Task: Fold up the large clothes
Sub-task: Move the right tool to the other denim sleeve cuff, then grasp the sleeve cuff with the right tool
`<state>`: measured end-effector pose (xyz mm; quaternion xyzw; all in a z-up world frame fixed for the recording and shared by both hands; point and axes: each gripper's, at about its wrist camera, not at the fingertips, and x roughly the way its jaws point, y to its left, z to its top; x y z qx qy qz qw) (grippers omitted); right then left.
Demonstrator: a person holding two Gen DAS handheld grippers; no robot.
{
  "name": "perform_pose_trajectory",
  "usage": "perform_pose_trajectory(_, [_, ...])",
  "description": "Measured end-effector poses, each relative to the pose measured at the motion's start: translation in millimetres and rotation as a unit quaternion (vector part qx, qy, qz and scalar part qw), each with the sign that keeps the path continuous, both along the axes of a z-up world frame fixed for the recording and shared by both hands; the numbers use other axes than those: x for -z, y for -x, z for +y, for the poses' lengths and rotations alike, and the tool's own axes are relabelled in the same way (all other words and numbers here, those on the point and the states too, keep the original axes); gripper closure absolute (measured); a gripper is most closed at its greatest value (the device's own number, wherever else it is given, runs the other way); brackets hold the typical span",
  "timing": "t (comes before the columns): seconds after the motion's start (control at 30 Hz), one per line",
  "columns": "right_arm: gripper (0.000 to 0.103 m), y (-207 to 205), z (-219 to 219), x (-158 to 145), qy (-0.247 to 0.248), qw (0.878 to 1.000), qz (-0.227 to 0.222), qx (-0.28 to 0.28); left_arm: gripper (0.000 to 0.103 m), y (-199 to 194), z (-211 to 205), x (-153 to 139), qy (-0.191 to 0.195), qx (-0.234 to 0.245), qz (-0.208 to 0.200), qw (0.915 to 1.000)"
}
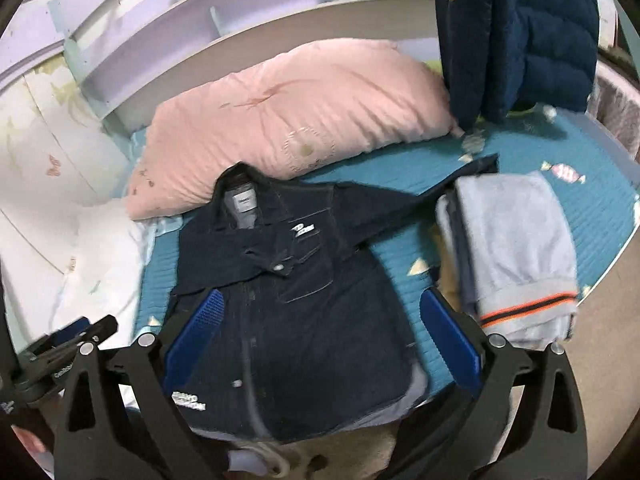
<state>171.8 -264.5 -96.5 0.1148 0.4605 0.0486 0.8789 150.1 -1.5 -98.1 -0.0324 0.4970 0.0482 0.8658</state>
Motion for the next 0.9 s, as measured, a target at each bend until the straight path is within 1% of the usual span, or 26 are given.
perform_pose_trajectory(0.03, [0.008, -1, -2, -2, 0.005, 1.000, -0.006, 0.001, 0.034, -4, -8, 0, 0.000, 0.006, -0.001, 1.0000])
perform_pose_trajectory(0.07, [0.008, -2, -5, -2, 0.005, 1.000, -0.012, 0.002, 0.031, -9, -16, 1, -0.002, 0.013, -0.001, 0.9999])
perform_pose_trajectory(0.17, [0.008, -1, -26, -6, -0.031, 0.997, -0.052, 0.038, 0.031, -22, -36, 6, -0.013, 0.017, -0.003, 0.9998])
perform_pose_trajectory(0.27, [0.008, -12, -40, 0, -0.039, 0.997, -0.044, 0.042, 0.031, -42, -58, 14, -0.016, 0.028, 0.005, 0.9995])
perform_pose_trajectory(0.37, [0.008, -25, -57, 5, -0.026, 0.997, -0.043, 0.058, 0.031, -64, -79, 22, -0.010, 0.040, 0.012, 0.9991])
perform_pose_trajectory(0.5, [0.008, -48, -81, 20, -0.014, 0.997, -0.024, 0.067, 0.031, -95, -106, 36, -0.009, 0.057, 0.022, 0.9981])
perform_pose_trajectory(0.67, [0.008, -88, -116, 45, -0.009, 0.996, 0.022, 0.081, 0.031, -137, -133, 62, 0.000, 0.070, 0.045, 0.9965])
perform_pose_trajectory(0.73, [0.008, -108, -135, 56, -0.002, 0.995, 0.028, 0.098, 0.031, -151, -140, 76, 0.005, 0.075, 0.055, 0.9956])
perform_pose_trajectory(0.8, [0.008, -125, -154, 64, -0.005, 0.992, 0.029, 0.121, 0.031, -168, -146, 90, 0.016, 0.081, 0.067, 0.9943])
perform_pose_trajectory(0.83, [0.008, -137, -165, 70, -0.008, 0.991, 0.040, 0.131, 0.031, -174, -147, 95, 0.019, 0.081, 0.070, 0.9941])
perform_pose_trajectory(0.87, [0.008, -144, -171, 74, -0.014, 0.990, 0.046, 0.135, 0.032, -183, -148, 101, 0.024, 0.082, 0.074, 0.9936])
perform_pose_trajectory(0.9, [0.008, -157, -183, 81, -0.025, 0.988, 0.060, 0.143, 0.039, -191, -149, 107, 0.032, 0.083, 0.076, 0.9931])
